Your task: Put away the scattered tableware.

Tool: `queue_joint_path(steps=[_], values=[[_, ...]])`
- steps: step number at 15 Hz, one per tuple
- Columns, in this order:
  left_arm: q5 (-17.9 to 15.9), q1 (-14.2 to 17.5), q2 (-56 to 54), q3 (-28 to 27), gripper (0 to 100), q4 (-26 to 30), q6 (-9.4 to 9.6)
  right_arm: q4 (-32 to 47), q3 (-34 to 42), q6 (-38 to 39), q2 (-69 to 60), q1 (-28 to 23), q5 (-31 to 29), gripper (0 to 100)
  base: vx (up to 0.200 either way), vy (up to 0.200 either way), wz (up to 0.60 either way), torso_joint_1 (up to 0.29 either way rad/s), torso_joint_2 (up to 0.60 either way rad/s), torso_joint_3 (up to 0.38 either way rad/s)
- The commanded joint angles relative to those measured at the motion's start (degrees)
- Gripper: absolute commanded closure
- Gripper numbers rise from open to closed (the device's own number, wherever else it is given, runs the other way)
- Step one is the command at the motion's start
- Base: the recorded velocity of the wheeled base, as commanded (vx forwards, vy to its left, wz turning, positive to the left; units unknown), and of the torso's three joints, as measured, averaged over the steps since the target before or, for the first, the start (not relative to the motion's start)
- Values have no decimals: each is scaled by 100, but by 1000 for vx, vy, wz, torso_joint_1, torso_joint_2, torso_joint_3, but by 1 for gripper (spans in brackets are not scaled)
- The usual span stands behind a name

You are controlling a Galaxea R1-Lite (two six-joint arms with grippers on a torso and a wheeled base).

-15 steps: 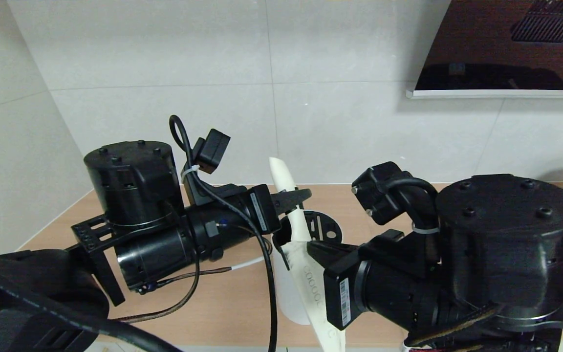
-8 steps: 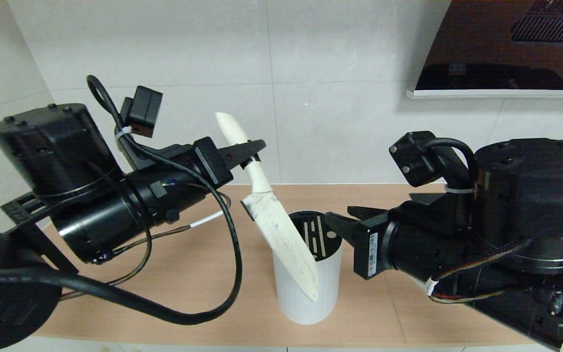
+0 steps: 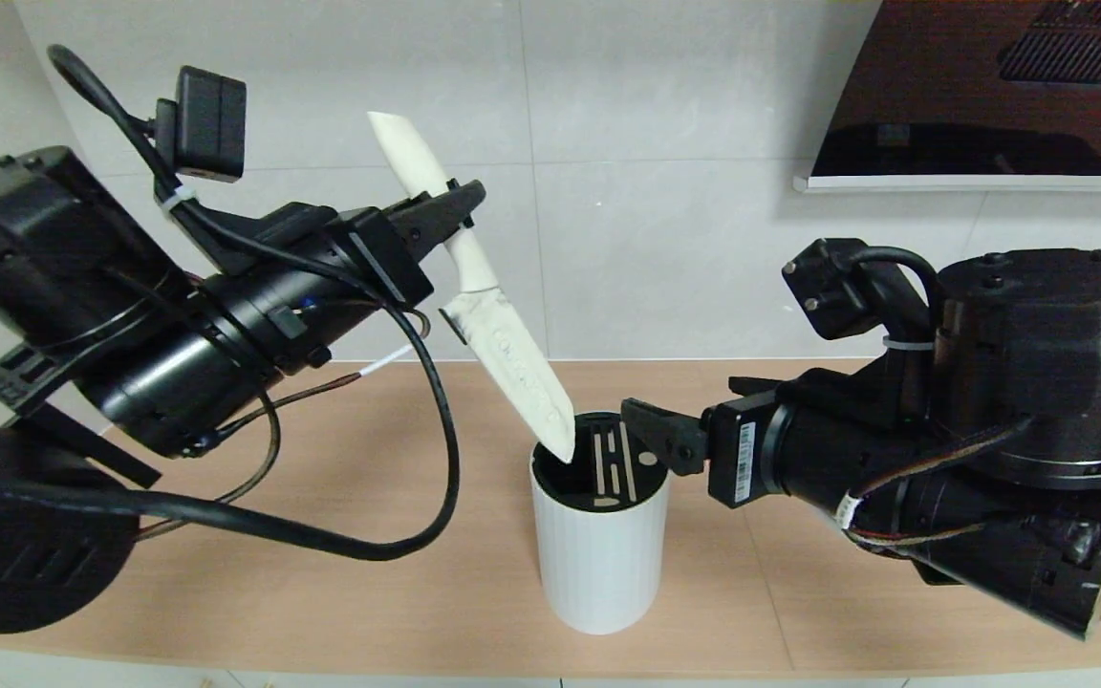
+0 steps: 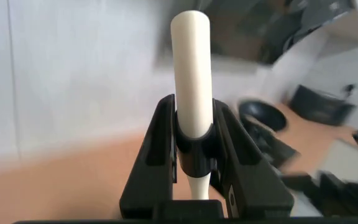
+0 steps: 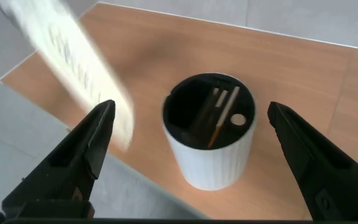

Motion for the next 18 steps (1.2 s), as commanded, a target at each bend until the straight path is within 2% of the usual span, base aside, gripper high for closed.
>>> queue_joint_path(steps=[1, 2, 3, 4, 6, 8, 9, 11, 13, 17, 18], values=[[-10, 4, 764, 63, 100, -531, 420, -3, 11, -1, 39, -12, -4, 0, 0, 0, 0, 0, 0, 0], [-1, -22, 931, 99, 100, -645, 684, -3, 11, -1, 83, -21, -4, 0, 0, 0, 0, 0, 0, 0], [-1, -22, 984, 125, 100, -689, 816, -3, 11, -1, 100, -39, -4, 0, 0, 0, 0, 0, 0, 0], [-1, -31, 1045, 213, 100, -804, 1088, -3, 11, -1, 118, -100, -4, 0, 0, 0, 0, 0, 0, 0], [-1, -119, 992, 274, 100, -848, 1115, -3, 11, -1, 109, -109, -4, 0, 0, 0, 0, 0, 0, 0], [-1, -365, 1001, 520, 100, -856, 1396, -3, 20, -1, 100, -109, -4, 0, 0, 0, 0, 0, 0, 0], [8, -488, 1036, 591, 100, -865, 1458, -3, 11, -1, 100, -109, -4, 0, 0, 0, 0, 0, 0, 0], [16, -576, 1124, 626, 100, -927, 1466, -3, 11, -1, 100, -109, -4, 0, 0, 0, 0, 0, 0, 0], [25, -567, 1335, 617, 100, -1322, 1466, -3, 20, -1, 91, -109, -4, 0, 0, 0, 0, 0, 0, 0], [69, -567, 1476, 652, 100, -1375, 1475, -3, 20, -1, 91, -109, -4, 0, 0, 0, 0, 0, 0, 0], [69, -567, 1555, 652, 100, -1375, 1528, -3, 20, -1, 91, -109, -4, 0, 0, 0, 0, 0, 0, 0]])
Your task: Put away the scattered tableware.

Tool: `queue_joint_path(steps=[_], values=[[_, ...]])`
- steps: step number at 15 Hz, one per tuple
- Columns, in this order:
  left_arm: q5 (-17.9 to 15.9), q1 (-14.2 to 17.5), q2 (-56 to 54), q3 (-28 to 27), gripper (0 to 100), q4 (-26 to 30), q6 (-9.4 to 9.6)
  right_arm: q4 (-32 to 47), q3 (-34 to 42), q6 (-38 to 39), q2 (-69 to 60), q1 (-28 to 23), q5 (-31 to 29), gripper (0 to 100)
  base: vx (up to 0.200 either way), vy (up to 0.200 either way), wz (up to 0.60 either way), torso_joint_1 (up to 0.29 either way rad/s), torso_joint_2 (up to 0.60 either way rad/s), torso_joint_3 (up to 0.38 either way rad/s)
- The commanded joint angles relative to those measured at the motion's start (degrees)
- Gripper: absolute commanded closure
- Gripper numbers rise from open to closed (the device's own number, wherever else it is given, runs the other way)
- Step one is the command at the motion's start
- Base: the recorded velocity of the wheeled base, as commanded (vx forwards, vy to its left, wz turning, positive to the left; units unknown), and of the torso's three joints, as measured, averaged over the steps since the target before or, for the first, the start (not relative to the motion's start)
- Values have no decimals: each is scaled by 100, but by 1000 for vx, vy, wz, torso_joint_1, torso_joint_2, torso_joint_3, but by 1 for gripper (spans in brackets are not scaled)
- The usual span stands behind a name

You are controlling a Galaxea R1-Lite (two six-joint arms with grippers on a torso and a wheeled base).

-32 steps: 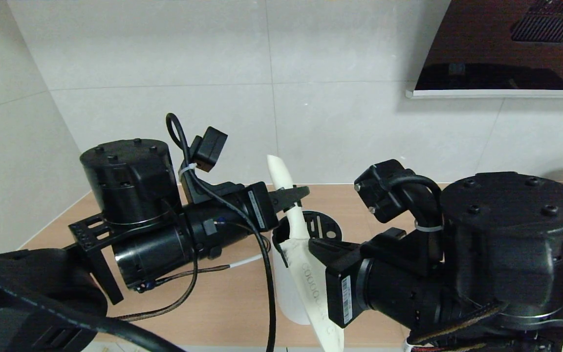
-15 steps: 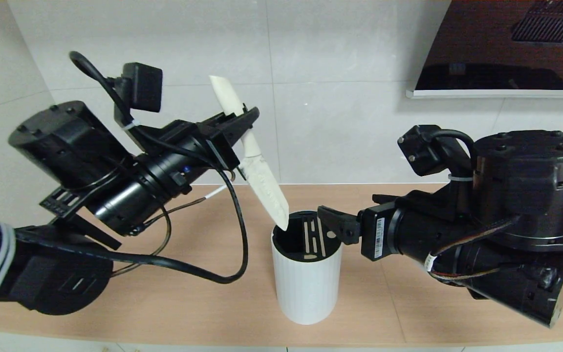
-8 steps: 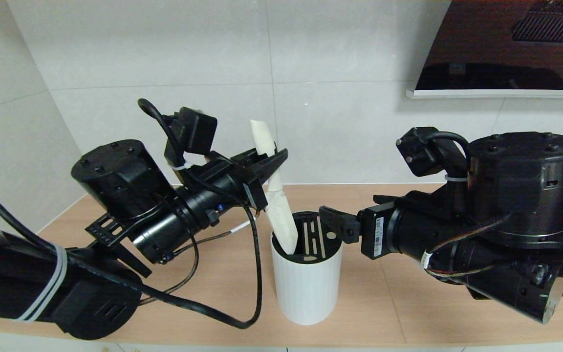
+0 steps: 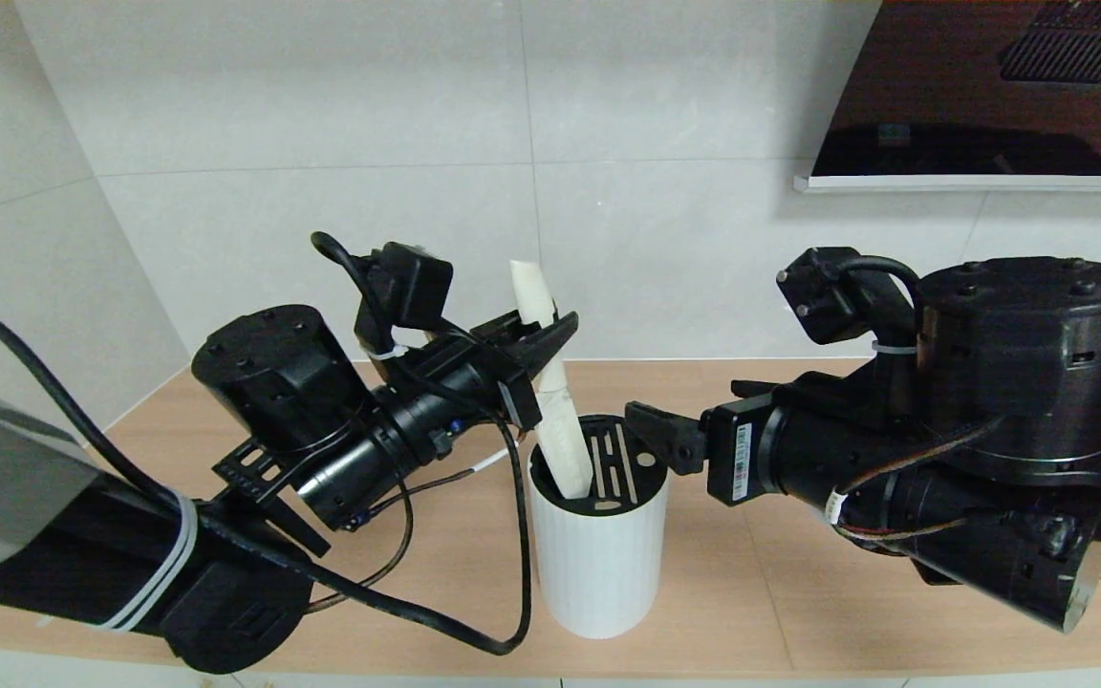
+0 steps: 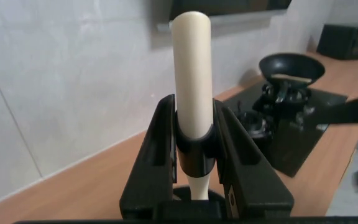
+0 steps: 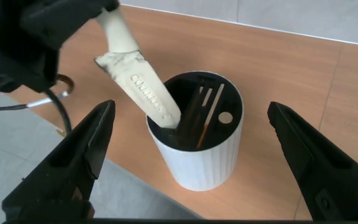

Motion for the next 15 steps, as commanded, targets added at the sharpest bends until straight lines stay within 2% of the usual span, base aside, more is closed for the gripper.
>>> queue_joint_path(steps=[1, 10, 15], values=[[3, 1, 154, 1, 100, 0, 26, -3, 4, -1, 4, 3, -1, 0, 0, 0, 0, 0, 0, 0], [3, 1, 734, -7, 100, -220, 70, -3, 4, -1, 4, 3, -10, 0, 0, 0, 0, 0, 0, 0], [47, -34, 1174, -7, 100, -518, 106, -3, 4, -1, 12, 3, -10, 0, 0, 0, 0, 0, 0, 0]])
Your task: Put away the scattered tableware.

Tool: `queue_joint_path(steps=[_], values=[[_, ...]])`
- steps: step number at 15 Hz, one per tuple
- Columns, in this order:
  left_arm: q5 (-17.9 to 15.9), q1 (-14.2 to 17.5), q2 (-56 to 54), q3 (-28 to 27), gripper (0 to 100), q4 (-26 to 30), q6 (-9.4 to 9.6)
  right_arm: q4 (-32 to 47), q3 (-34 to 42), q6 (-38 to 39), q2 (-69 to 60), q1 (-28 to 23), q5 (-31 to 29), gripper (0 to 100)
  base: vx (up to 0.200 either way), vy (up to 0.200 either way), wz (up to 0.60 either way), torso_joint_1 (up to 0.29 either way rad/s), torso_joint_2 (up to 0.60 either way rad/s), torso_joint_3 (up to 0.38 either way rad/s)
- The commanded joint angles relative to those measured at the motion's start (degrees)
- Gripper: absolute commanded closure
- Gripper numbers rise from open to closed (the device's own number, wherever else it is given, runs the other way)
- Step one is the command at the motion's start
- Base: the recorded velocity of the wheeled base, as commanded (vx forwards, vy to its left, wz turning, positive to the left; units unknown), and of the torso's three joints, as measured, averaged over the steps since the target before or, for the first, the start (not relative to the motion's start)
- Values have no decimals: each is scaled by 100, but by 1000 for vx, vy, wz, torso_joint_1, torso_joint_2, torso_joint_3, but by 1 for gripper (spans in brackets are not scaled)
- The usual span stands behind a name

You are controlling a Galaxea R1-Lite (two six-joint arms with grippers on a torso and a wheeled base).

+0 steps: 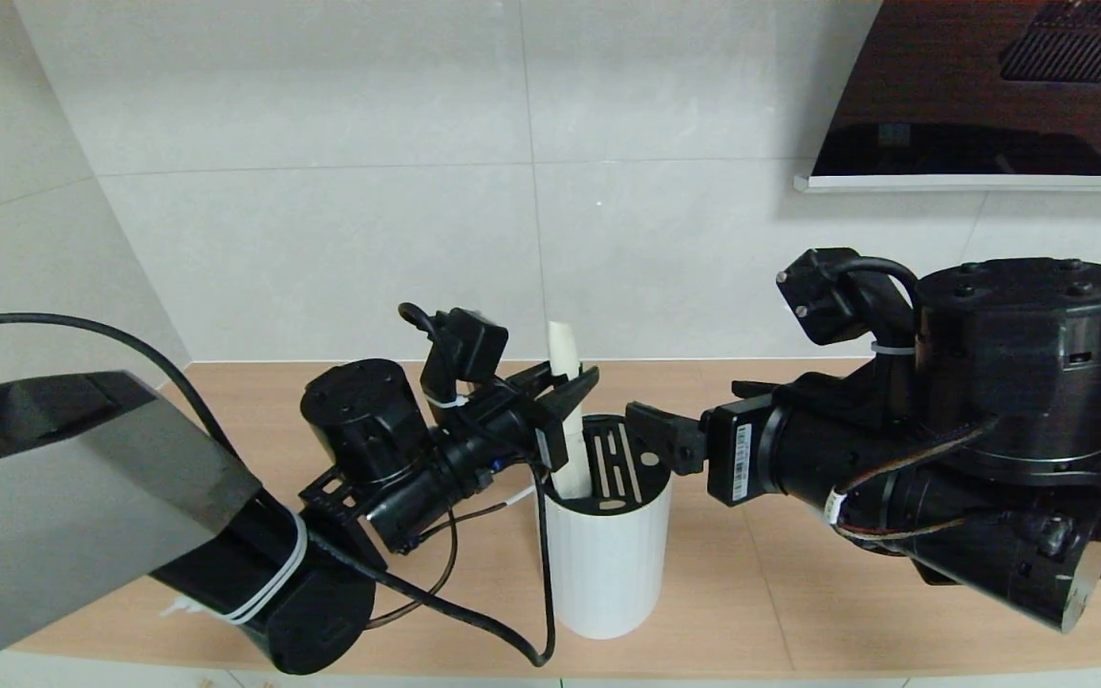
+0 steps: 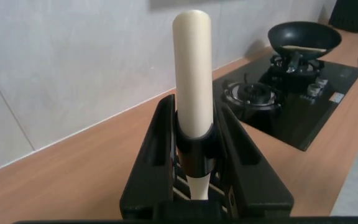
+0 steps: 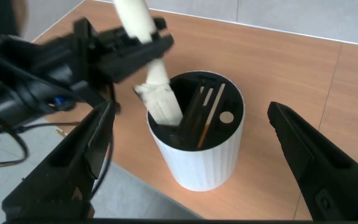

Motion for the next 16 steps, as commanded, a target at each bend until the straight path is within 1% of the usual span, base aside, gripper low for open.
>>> queue_joint_path(steps=[1, 5, 6, 7, 8, 11, 13, 14, 16], values=[[39, -31, 171, 5, 100, -12, 7, -3, -1, -1, 6, 3, -8, 0, 0, 0, 0, 0, 0, 0], [170, -163, 128, 66, 100, -21, 25, -3, -1, -1, 6, 3, -8, 0, 0, 0, 0, 0, 0, 0], [197, -190, 119, 84, 100, -21, 69, -3, -1, -1, 6, 3, -8, 0, 0, 0, 0, 0, 0, 0], [250, -198, 110, 84, 0, -30, 95, -3, -1, -1, 6, 3, -8, 0, 0, 0, 0, 0, 0, 0], [381, -225, 75, 93, 0, -30, 130, -3, -1, -1, 6, 3, -8, 0, 0, 0, 0, 0, 0, 0], [452, -251, -180, 102, 0, -91, 130, -3, -10, -1, -3, 3, -8, 0, 0, 0, 0, 0, 0, 0], [575, -251, -373, 146, 0, -83, 130, -3, -10, -1, -11, 3, -17, 0, 0, 0, 0, 0, 0, 0], [645, -251, -681, 216, 0, -83, 130, -3, -10, -1, -38, -23, -25, 0, 0, 0, 0, 0, 0, 0], [671, -234, -1384, 436, 0, -39, 130, -3, -18, -18, -328, -155, -96, 0, 0, 0, 0, 0, 0, 0]])
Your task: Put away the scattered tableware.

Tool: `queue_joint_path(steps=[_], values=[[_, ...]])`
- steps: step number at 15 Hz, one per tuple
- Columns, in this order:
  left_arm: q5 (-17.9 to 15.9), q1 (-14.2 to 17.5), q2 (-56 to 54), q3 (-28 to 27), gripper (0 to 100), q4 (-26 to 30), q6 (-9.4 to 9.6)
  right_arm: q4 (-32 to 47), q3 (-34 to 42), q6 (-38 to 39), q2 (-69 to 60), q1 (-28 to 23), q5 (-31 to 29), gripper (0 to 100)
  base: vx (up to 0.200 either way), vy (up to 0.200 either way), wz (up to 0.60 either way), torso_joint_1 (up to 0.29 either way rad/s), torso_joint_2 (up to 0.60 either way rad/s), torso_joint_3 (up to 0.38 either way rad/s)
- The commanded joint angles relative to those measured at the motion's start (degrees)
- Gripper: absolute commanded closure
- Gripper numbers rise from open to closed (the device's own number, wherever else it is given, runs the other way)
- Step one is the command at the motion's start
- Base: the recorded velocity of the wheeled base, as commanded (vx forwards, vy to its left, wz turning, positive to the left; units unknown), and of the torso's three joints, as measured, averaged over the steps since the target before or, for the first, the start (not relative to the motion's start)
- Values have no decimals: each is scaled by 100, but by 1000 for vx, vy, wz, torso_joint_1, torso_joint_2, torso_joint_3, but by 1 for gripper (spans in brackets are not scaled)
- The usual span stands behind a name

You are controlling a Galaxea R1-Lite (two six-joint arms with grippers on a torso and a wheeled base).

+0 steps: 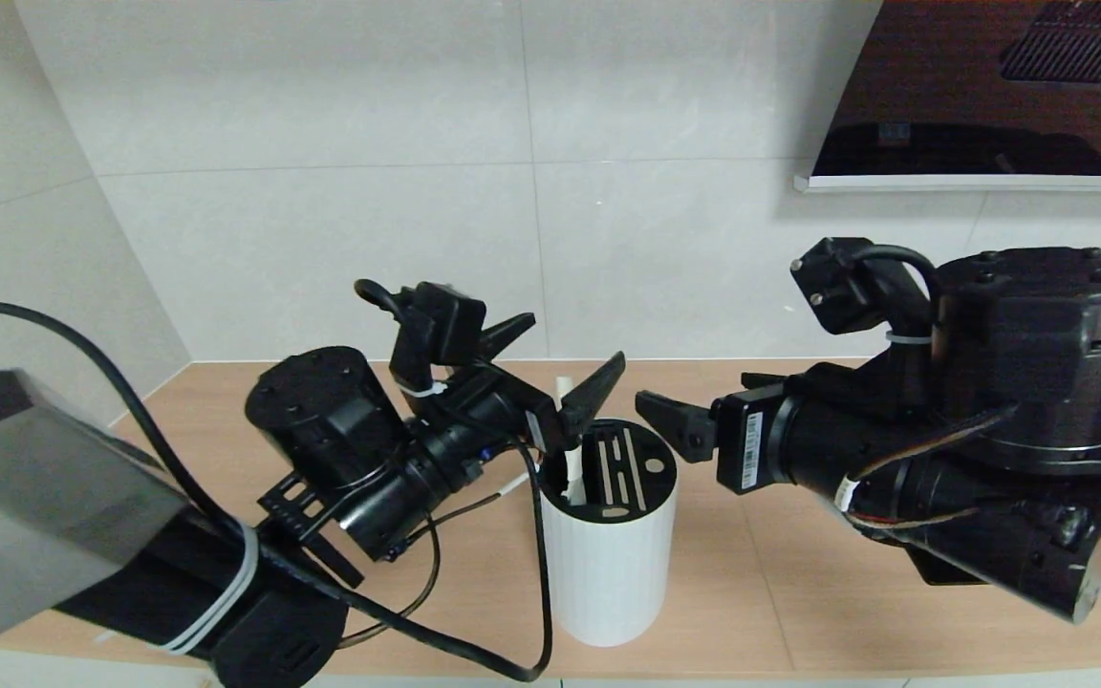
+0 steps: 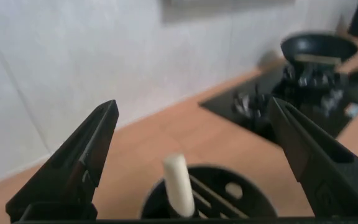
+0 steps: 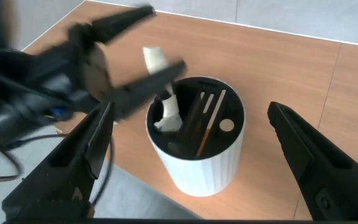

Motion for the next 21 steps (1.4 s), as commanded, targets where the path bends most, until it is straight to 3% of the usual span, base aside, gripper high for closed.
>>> queue_joint_path(steps=[1, 5, 6, 7, 8, 10, 13, 14, 16, 17, 19, 21], values=[[23, 50, -1022, 241, 0, 100, -13, 6, 0, -87, -429, -169, -40, 0, 0, 0, 0, 0, 0, 0], [163, 349, -3008, 777, 0, 1120, -48, 32, 492, -517, -1712, -1048, -374, 0, 0, 0, 0, 0, 0, 0], [163, 499, -3395, 962, 0, 1331, -162, 41, 712, -526, -2002, -1232, -365, 0, 0, 0, 0, 0, 0, 0], [163, 753, -3852, 1287, 0, 1621, -312, 50, 1020, -579, -2363, -1452, -383, 0, 0, 0, 0, 0, 0, 0], [163, 859, -4072, 1463, 0, 1744, -320, 50, 1204, -640, -2574, -1593, -392, 0, 0, 0, 0, 0, 0, 0], [163, 1421, -5118, 2034, 0, 2350, -320, 67, 2189, -1352, -3690, -2375, -409, 0, 0, 0, 0, 0, 0, 0], [163, 1711, -6568, 2342, 0, 3563, -347, 225, 2944, -1370, -5158, -2542, -356, 0, 0, 0, 0, 0, 0, 0], [199, 1711, -7649, 2438, 0, 4802, -391, 805, 3120, -1379, -6010, -2709, -365, 0, 0, 0, 0, 0, 0, 0], [216, 1791, -9170, 2386, 0, 6762, -575, 2133, 2971, -1405, -7065, -3034, -365, 0, 0, 0, 0, 0, 0, 0], [181, 2098, -9662, 2359, 0, 7386, -654, 2739, 2848, -1405, -7504, -3113, -365, 0, 0, 0, 0, 0, 0, 0], [23, 2511, -10251, 2333, 0, 7624, -663, 3592, 2760, -1502, -8269, -3403, -356, 0, 0, 0, 0, 0, 0, 0], [-12, 2766, -10532, 2394, 0, 7650, -654, 3732, 2786, -1466, -8453, -3641, -453, 0, 0, 0, 0, 0, 0, 0]])
